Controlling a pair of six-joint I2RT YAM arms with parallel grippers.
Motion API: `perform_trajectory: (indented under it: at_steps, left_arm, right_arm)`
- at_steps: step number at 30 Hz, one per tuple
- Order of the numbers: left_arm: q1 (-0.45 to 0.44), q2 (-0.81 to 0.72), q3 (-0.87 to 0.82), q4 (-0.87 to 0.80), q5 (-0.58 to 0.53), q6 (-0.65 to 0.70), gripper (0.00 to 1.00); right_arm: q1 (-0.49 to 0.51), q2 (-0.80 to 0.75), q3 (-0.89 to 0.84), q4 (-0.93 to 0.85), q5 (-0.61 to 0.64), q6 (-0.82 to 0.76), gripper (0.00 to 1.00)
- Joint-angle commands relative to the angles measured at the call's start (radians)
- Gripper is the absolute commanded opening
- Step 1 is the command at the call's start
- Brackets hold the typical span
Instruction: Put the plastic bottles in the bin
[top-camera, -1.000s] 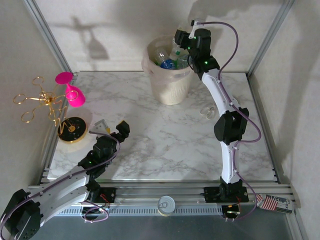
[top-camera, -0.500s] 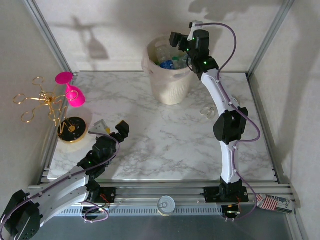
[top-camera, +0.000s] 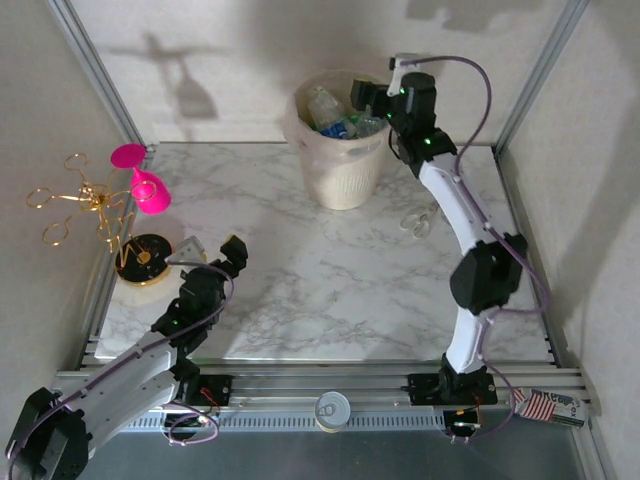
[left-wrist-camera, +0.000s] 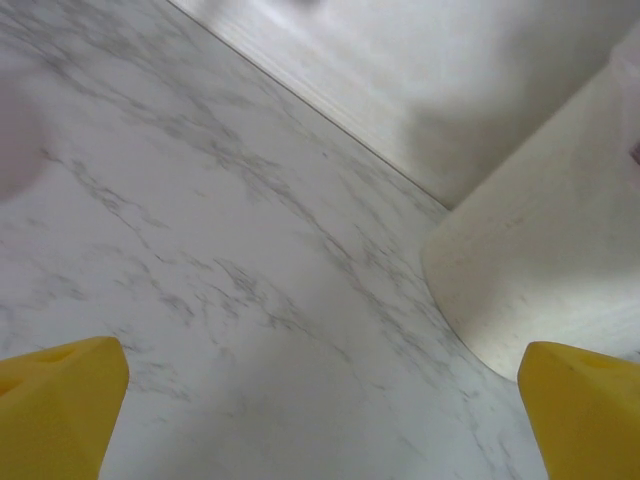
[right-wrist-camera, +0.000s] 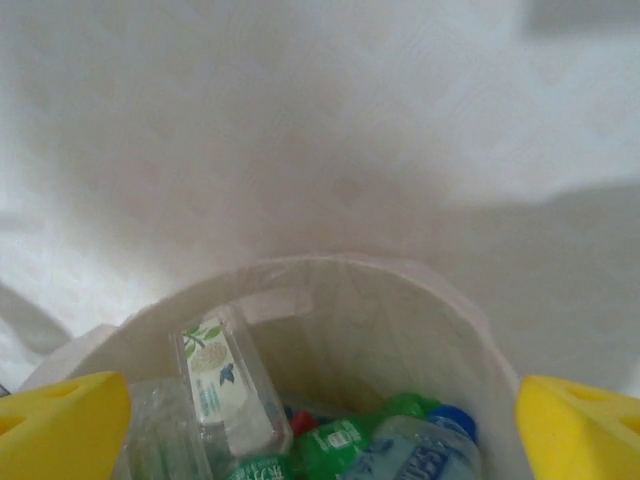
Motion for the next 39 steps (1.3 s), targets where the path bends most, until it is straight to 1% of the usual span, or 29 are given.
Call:
perform_trajectory:
  at_steps: [1, 5, 8, 11, 15, 18, 20, 25, 26, 28, 29, 30, 31, 33, 34, 35, 36, 37, 38, 39]
  left_arm:
    - [0.070, 0.027, 0.043, -0.013, -0.013, 0.056, 1.00]
    - [0.167, 0.102, 0.061, 0.036, 0.037, 0.097, 1.00]
    - [0.220, 0.187, 0.087, 0.074, 0.047, 0.136, 1.00]
    - [0.253, 0.283, 0.131, 0.094, 0.043, 0.181, 0.99]
    - [0.266, 0.407, 0.183, 0.127, 0.000, 0.268, 1.00]
    - [0.279, 0.475, 0.218, 0.146, -0.050, 0.323, 1.00]
    - [0.282, 0.509, 0.227, 0.189, -0.090, 0.371, 1.00]
    - [0.297, 0.581, 0.200, 0.303, -0.147, 0.463, 1.00]
    - [0.301, 0.598, 0.187, 0.328, -0.148, 0.469, 1.00]
    - [0.303, 0.630, 0.160, 0.392, -0.139, 0.482, 0.99]
    - [0.303, 0.646, 0.141, 0.441, -0.135, 0.495, 0.99]
    - [0.304, 0.658, 0.121, 0.500, -0.131, 0.511, 1.00]
    - [0.305, 0.661, 0.122, 0.509, -0.126, 0.517, 1.00]
    - [0.306, 0.668, 0.079, 0.646, -0.099, 0.554, 1.00]
    - [0.307, 0.669, 0.055, 0.720, -0.067, 0.572, 1.00]
    - [0.308, 0.689, 0.021, 0.826, -0.026, 0.603, 1.00]
    - [0.312, 0.717, 0.008, 0.865, -0.012, 0.600, 1.00]
    - [0.314, 0.749, -0.005, 0.939, -0.002, 0.621, 1.00]
    - [0.317, 0.726, 0.004, 0.867, 0.016, 0.597, 1.00]
    - [0.328, 0.725, -0.009, 0.900, 0.051, 0.601, 1.00]
  right_arm:
    - [-0.001, -0.187, -0.217, 0.134, 0.063, -0.062, 0.99]
    - [-0.001, -0.413, -0.540, 0.236, 0.135, -0.066, 0.99]
    - [0.000, -0.543, -0.737, 0.278, 0.189, -0.071, 0.99]
    - [-0.002, -0.639, -0.925, 0.330, 0.275, -0.080, 0.99]
    - [-0.008, -0.703, -1.172, 0.462, 0.361, -0.127, 0.99]
    - [-0.022, -0.671, -1.316, 0.597, 0.380, -0.164, 0.99]
    - [-0.036, -0.601, -1.374, 0.680, 0.386, -0.179, 0.99]
    - [-0.082, -0.383, -1.411, 0.879, 0.385, -0.211, 0.99]
    - [-0.096, -0.345, -1.415, 0.912, 0.361, -0.225, 0.99]
    - [-0.117, -0.273, -1.408, 0.970, 0.368, -0.251, 0.99]
    - [-0.126, -0.244, -1.417, 1.028, 0.375, -0.273, 0.99]
    - [-0.132, -0.230, -1.425, 1.072, 0.374, -0.282, 0.99]
    - [-0.147, -0.233, -1.401, 1.004, 0.350, -0.253, 0.99]
    - [-0.186, -0.246, -1.407, 0.999, 0.277, -0.228, 0.99]
    - [-0.209, -0.263, -1.428, 1.016, 0.242, -0.208, 0.99]
    - [-0.237, -0.281, -1.466, 1.065, 0.207, -0.182, 0.99]
    - [-0.268, -0.294, -1.505, 1.123, 0.183, -0.152, 0.99]
    - [-0.304, -0.317, -1.545, 1.166, 0.134, -0.115, 0.99]
    - [-0.331, -0.326, -1.585, 1.230, 0.095, -0.097, 0.99]
    - [-0.342, -0.327, -1.603, 1.275, 0.084, -0.089, 0.99]
